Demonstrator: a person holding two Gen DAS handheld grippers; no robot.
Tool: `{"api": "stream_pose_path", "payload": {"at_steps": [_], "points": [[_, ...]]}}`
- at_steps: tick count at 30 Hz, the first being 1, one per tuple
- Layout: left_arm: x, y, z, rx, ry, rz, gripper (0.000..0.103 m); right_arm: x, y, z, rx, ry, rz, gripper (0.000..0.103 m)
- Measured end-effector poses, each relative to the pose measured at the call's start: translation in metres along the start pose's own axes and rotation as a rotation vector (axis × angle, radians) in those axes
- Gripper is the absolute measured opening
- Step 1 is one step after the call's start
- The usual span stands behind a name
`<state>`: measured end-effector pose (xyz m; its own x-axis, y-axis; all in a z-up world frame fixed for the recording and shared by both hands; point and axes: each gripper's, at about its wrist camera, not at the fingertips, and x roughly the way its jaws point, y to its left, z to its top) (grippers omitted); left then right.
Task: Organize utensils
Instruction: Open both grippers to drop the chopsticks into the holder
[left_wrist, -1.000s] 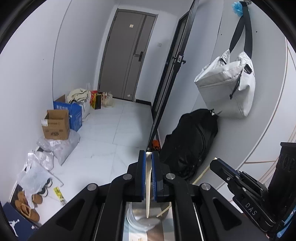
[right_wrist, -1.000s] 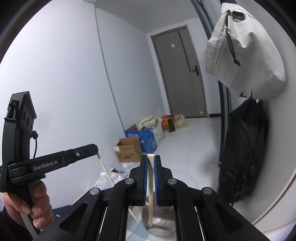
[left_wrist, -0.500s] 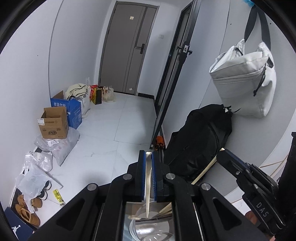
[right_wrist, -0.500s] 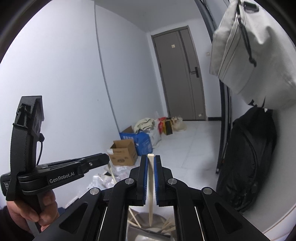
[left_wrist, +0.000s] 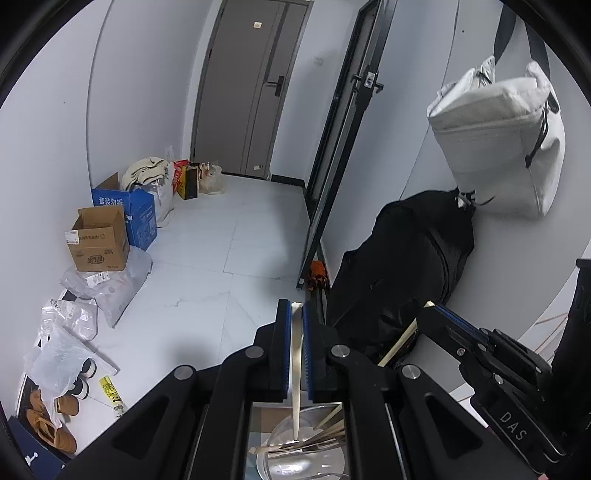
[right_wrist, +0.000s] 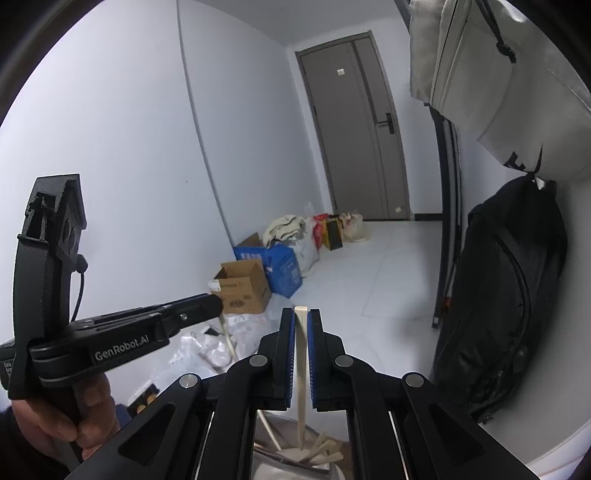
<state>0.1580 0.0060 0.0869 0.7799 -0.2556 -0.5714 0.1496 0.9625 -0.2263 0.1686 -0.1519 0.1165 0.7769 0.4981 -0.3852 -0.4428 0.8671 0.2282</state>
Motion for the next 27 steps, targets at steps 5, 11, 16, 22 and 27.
{"api": "stream_pose_path", "payload": {"at_steps": [5,11,16,22,27], "points": [[0.006,0.001,-0.004,0.007,0.025,-0.036,0.002,0.005,-0.001,-0.004,0.0,0.019,0.015,0.006],[0.01,0.01,-0.013,0.004,0.075,-0.147,0.002,0.008,-0.003,-0.018,0.0,0.043,0.032,0.006],[0.017,0.004,-0.024,0.055,0.134,-0.216,0.002,0.013,-0.008,-0.034,0.031,0.085,0.074,0.006],[0.023,0.011,-0.03,0.037,0.214,-0.295,0.002,0.011,-0.014,-0.041,0.092,0.114,0.111,0.009],[0.017,0.02,-0.025,-0.002,0.238,-0.31,0.027,-0.007,-0.028,-0.048,0.161,0.091,0.113,0.034]]}}
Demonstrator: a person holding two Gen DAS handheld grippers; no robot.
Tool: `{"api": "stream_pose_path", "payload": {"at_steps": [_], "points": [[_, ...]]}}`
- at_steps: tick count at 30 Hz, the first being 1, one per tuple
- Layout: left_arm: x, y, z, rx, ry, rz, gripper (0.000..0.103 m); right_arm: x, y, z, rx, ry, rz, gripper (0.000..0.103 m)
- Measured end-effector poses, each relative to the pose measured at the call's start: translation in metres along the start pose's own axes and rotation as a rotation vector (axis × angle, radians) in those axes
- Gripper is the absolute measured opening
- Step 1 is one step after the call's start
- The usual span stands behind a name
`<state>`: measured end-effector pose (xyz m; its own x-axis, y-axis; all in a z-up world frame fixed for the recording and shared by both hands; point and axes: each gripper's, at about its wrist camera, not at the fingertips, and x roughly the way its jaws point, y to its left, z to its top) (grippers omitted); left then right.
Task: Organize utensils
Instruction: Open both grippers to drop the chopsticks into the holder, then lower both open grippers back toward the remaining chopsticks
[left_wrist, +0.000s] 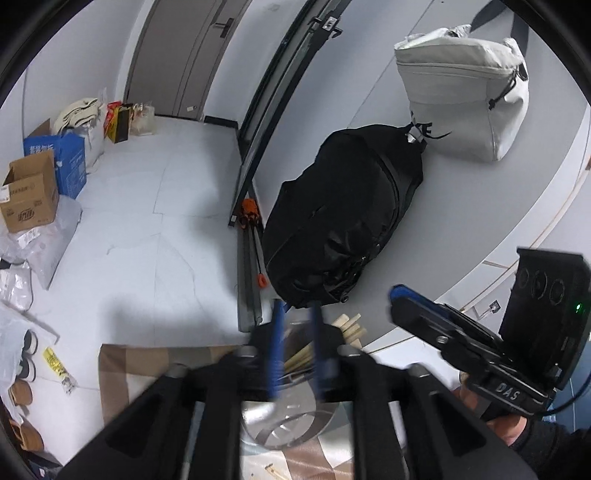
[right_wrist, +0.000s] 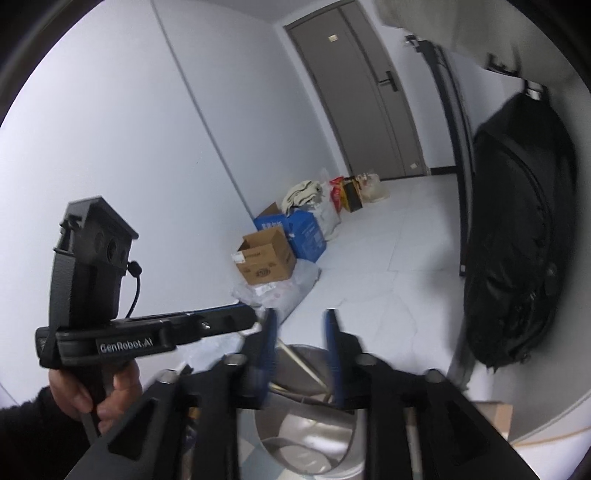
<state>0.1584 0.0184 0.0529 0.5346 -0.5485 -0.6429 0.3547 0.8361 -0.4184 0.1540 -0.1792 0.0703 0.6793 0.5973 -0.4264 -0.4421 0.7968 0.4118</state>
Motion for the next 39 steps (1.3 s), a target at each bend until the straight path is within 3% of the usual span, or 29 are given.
{"api": "stream_pose_path", "payload": {"at_steps": [1,2,5,15,19,26,39], "points": [[-0.005,-0.002,0.0,0.003,-0.01,0.007,0.046,-0.004,-0.003,-0.002,0.012,-0.002,-0.004,0.035],[-0.01,-0.004,-0.001,0.01,-0.031,0.006,0.05,-0.006,-0.003,-0.004,0.02,-0.003,-0.011,0.036],[-0.015,-0.016,-0.003,0.054,-0.04,0.031,0.05,-0.017,-0.008,-0.011,0.047,-0.011,-0.024,0.046],[-0.033,-0.033,-0.025,0.119,-0.069,0.115,0.052,-0.059,0.0,-0.035,0.035,-0.03,-0.056,0.053],[-0.048,-0.031,-0.041,0.104,-0.11,0.167,0.062,-0.074,0.004,-0.046,0.015,-0.039,-0.071,0.059],[-0.055,-0.021,-0.072,0.049,-0.16,0.255,0.062,-0.086,0.012,-0.068,-0.005,-0.038,-0.087,0.068],[-0.033,-0.016,-0.135,-0.031,-0.114,0.313,0.063,-0.079,0.008,-0.116,0.014,0.039,-0.104,0.075]]}}
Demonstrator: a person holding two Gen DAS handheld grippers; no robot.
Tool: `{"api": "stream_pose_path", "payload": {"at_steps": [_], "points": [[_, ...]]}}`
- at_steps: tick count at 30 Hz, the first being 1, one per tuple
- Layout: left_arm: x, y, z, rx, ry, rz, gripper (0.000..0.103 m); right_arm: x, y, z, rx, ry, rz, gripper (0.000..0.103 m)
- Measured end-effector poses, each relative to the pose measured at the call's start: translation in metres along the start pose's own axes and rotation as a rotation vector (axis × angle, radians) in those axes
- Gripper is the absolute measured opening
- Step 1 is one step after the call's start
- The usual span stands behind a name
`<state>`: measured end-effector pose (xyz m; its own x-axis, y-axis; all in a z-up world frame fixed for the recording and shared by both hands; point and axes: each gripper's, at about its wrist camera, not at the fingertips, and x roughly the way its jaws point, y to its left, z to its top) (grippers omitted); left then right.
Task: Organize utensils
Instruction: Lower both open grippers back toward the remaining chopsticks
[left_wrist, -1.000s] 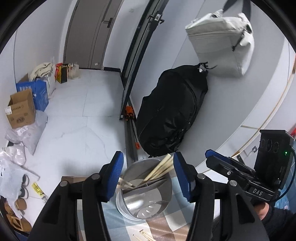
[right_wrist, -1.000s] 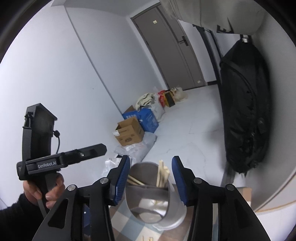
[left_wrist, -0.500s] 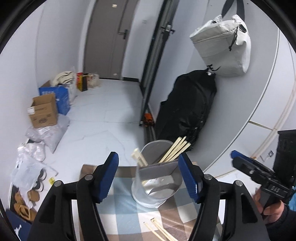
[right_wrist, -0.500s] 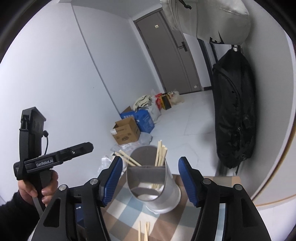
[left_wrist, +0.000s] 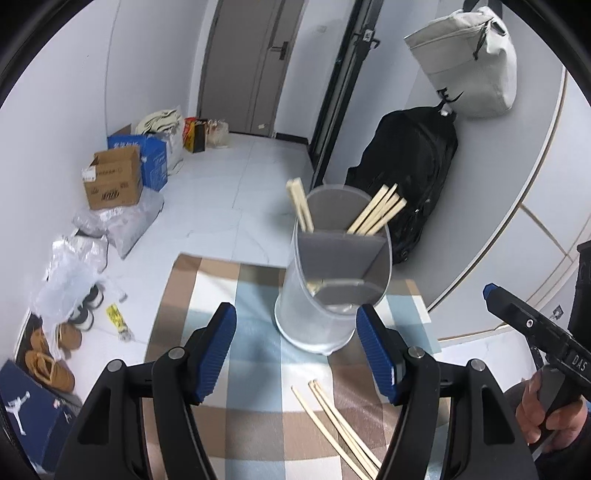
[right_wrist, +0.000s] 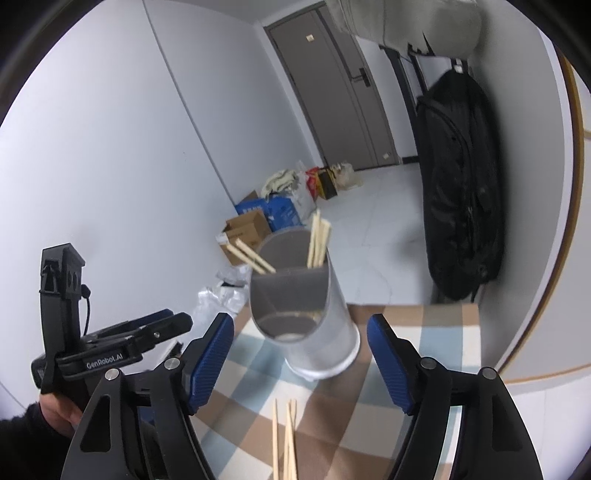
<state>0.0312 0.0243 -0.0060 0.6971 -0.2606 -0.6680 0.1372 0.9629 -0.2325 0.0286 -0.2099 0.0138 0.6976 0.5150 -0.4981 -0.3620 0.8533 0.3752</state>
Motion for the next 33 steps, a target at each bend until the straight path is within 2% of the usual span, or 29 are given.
{"api": "stream_pose_path", "payload": {"at_steps": [3,5,6,12,15,18,22,27,33], "points": [[0.002,0.002,-0.013,-0.021,0.012,0.011,0.064,0.005,-0.001,-0.012,-0.008,0.035,-0.009,0.076],[0.006,0.003,-0.02,-0.036,0.027,0.018,0.073,0.007,-0.002,-0.021,-0.022,0.05,-0.013,0.076],[0.007,0.004,-0.023,-0.039,0.033,0.018,0.074,0.007,-0.001,-0.026,-0.029,0.058,-0.019,0.076],[0.017,0.015,-0.042,-0.076,0.071,0.063,0.074,0.023,0.0,-0.052,-0.06,0.155,-0.027,0.076],[0.017,0.022,-0.048,-0.122,0.101,0.05,0.074,0.033,0.005,-0.061,-0.091,0.208,-0.036,0.074],[0.015,0.028,-0.051,-0.124,0.119,0.058,0.074,0.045,0.014,-0.072,-0.13,0.267,-0.028,0.074],[0.01,0.036,-0.056,-0.125,0.122,0.083,0.074,0.061,0.024,-0.083,-0.177,0.323,-0.023,0.074],[0.002,0.049,-0.062,-0.096,0.091,0.176,0.074,0.082,0.029,-0.09,-0.181,0.387,-0.026,0.072],[0.001,0.071,-0.065,-0.142,0.099,0.185,0.074,0.11,0.036,-0.092,-0.198,0.453,-0.037,0.067]]}}
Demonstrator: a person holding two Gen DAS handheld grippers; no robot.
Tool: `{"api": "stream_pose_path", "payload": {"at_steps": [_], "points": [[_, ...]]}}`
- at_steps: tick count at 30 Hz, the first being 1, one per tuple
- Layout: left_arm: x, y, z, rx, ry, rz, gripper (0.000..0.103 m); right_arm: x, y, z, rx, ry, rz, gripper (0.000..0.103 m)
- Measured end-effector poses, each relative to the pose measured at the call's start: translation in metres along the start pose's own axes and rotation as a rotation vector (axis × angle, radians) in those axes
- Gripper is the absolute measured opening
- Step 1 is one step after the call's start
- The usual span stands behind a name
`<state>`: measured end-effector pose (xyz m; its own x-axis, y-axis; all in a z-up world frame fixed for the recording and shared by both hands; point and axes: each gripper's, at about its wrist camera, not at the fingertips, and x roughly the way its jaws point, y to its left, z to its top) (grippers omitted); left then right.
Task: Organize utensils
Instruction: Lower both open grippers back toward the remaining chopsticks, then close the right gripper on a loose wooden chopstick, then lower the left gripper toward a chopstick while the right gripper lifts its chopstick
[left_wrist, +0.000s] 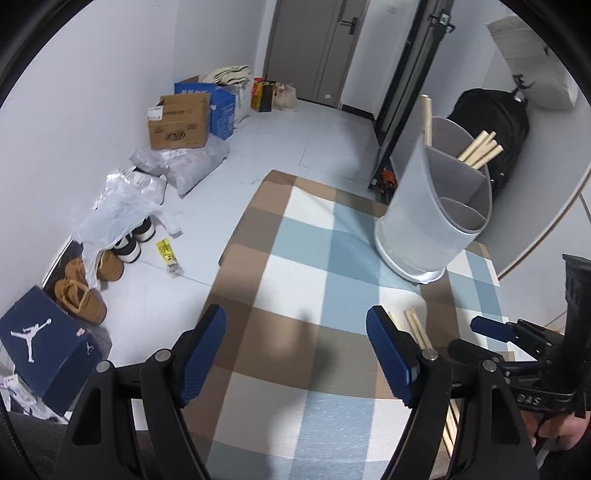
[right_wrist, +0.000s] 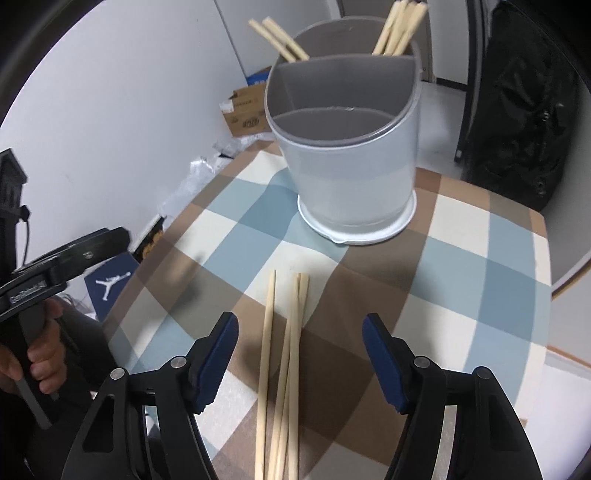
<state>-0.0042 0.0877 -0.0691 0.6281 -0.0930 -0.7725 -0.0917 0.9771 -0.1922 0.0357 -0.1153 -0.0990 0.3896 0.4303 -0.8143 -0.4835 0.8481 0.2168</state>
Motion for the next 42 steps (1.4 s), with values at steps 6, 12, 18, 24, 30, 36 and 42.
{"api": "stream_pose_path", "payload": {"at_steps": [6,12,18,24,30,36,42], "points": [[-0.002,0.007,0.003,-0.022,-0.013,0.003,0.074,0.031,0.008,0.014,0.008,0.092,-0.003,0.053],[0.0,0.014,0.001,-0.034,-0.002,0.025,0.074,0.042,0.014,0.018,0.008,0.103,-0.025,0.043],[-0.002,0.017,0.003,-0.039,-0.009,0.016,0.074,0.052,0.017,0.021,-0.022,0.113,-0.084,0.024],[-0.001,0.017,0.004,-0.041,-0.01,0.007,0.074,0.051,0.011,0.025,-0.008,0.11,-0.071,0.009],[0.001,0.015,0.004,-0.038,-0.004,0.003,0.074,0.045,0.0,0.026,0.061,0.082,-0.029,0.004],[0.004,0.01,0.004,-0.03,0.003,-0.002,0.074,0.024,-0.01,0.027,0.102,0.018,-0.012,0.004],[0.008,-0.004,0.002,0.009,0.02,0.003,0.074,-0.013,-0.019,0.027,0.112,-0.062,0.022,0.004]]}}
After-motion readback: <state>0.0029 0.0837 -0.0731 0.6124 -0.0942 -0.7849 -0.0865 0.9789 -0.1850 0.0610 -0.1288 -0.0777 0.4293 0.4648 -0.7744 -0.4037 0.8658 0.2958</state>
